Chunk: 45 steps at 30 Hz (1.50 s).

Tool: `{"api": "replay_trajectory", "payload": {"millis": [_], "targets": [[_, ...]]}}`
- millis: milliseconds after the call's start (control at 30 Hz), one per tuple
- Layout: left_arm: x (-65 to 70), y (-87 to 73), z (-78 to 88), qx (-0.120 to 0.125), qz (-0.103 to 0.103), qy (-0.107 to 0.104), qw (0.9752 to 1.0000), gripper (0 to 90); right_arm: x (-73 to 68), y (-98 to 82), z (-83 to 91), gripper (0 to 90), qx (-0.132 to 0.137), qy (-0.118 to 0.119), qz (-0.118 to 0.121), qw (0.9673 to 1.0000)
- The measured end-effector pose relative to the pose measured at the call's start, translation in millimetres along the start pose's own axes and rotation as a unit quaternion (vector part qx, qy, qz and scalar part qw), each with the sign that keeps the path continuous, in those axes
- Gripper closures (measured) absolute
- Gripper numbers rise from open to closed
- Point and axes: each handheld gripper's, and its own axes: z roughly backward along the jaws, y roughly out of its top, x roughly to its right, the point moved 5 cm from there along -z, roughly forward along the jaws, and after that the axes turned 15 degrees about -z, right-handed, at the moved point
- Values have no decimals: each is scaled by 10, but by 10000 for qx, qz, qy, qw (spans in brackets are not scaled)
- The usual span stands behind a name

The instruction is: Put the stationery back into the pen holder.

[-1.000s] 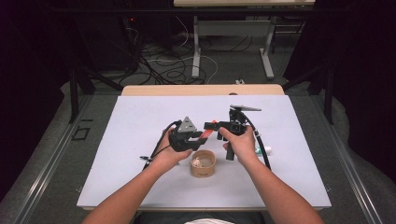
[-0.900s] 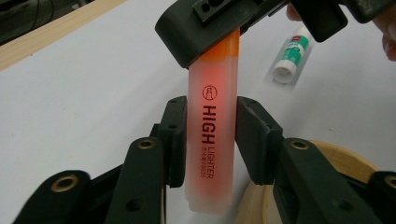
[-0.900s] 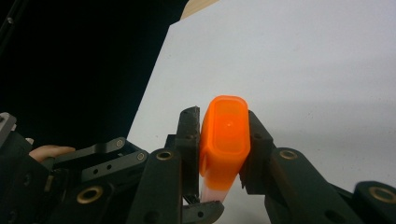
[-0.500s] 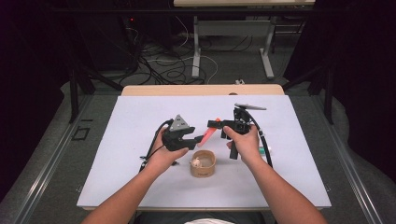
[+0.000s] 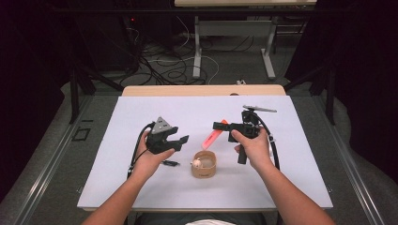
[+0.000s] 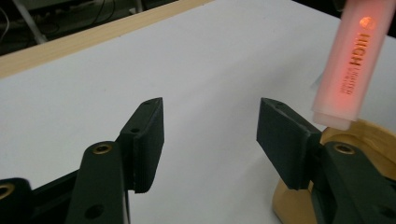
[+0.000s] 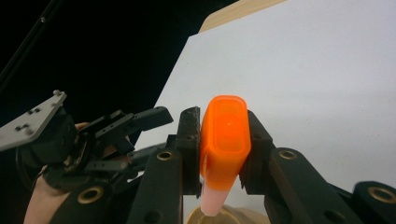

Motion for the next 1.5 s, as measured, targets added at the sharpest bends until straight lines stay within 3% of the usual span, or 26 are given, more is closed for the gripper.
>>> {"api": "replay_trajectory", "payload": {"millis": [167, 333, 533, 700, 967, 1033, 1200, 1500], "targets": [[-52, -71, 73, -32, 363, 116, 9993, 293, -36, -72, 81, 740, -59, 72, 48, 9999], [-78, -161, 93, -128, 555, 119, 9983, 169, -51, -142, 107, 741, -104, -39, 340, 9994], [-102, -260, 113, -200, 857, 110, 9961, 114, -39, -229, 83, 741, -148, -236, 717, 9970], [-117, -330, 154, -306, 665, 104, 9973, 60, -26, -315, 35, 740, -168, -384, 1029, 9938], [-144, -423, 210, -329, 866, 128, 9956, 4, -7, -427, -29, 741, -229, -560, 1323, 9894], [-139, -438, 212, -314, 827, 93, 9960, 4, -5, -448, -39, 741, -239, -600, 1434, 9876], [-116, -454, 211, -388, 654, 4, 9971, 4, -2, -506, -74, 741, -217, -846, 1830, 9792], [-115, -474, 206, -415, 706, 24, 9966, 25, -4, -604, -148, 741, -226, -1096, 2294, 9669]]}}
